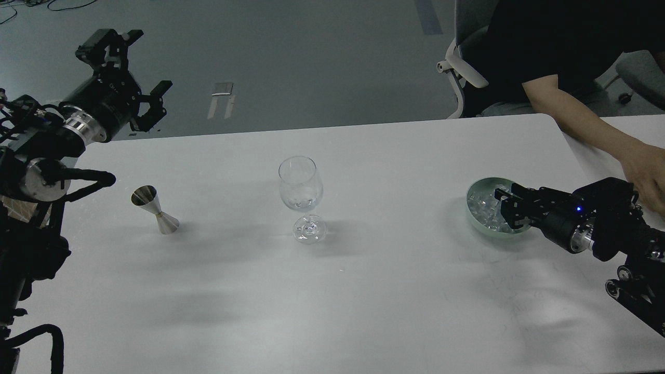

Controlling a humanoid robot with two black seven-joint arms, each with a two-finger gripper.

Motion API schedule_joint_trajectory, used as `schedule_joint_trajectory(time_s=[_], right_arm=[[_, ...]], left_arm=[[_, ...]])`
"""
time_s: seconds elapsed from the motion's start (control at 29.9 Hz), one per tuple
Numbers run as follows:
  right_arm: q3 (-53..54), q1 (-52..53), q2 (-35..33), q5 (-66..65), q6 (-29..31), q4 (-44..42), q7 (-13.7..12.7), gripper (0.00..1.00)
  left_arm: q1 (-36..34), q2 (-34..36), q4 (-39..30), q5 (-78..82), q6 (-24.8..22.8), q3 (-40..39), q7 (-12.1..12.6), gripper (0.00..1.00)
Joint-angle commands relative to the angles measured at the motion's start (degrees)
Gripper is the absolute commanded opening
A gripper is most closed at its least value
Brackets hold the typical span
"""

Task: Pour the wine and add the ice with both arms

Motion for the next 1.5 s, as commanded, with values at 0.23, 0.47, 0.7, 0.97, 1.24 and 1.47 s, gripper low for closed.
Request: schedule_joint_trajectory(time_s=[0.23, 0.47, 0.7, 0.97, 1.24, 1.47], right_arm=[[0.0, 0.8, 1.4, 0.1, 1.2, -1.2, 0.0, 0.44], [0.0, 0.8, 1.5, 0.4, 1.2, -1.3, 0.0, 0.45], [0.0, 0.8, 1.6, 0.4, 1.2, -1.3, 0.0, 0.47], [0.0, 1.8, 3.0, 0.5, 1.2, -2.5, 0.0, 0.47], [0.0, 2.0, 3.2, 0.5, 2.8, -2.4, 0.0, 0.47], [0.0, 2.1, 3.1, 0.7, 2.9, -2.0, 0.1, 0.47]], left_arm=[[0.2, -0.1, -0.1, 0.0, 0.0, 0.0, 0.0, 0.98], [0.2, 0.0, -0.3, 0.0, 0.0, 0.0, 0.0, 0.98], [0.2, -0.1, -0.3, 0.0, 0.0, 0.0, 0.0, 0.98], [0.1, 0.0, -0.3, 0.0, 0.0, 0.0, 0.0, 0.98], [0.1, 0.0, -0.3, 0.0, 0.0, 0.0, 0.0, 0.98], [0.0, 0.1, -0.3, -0.1, 0.0, -0.1, 0.0, 0.98]])
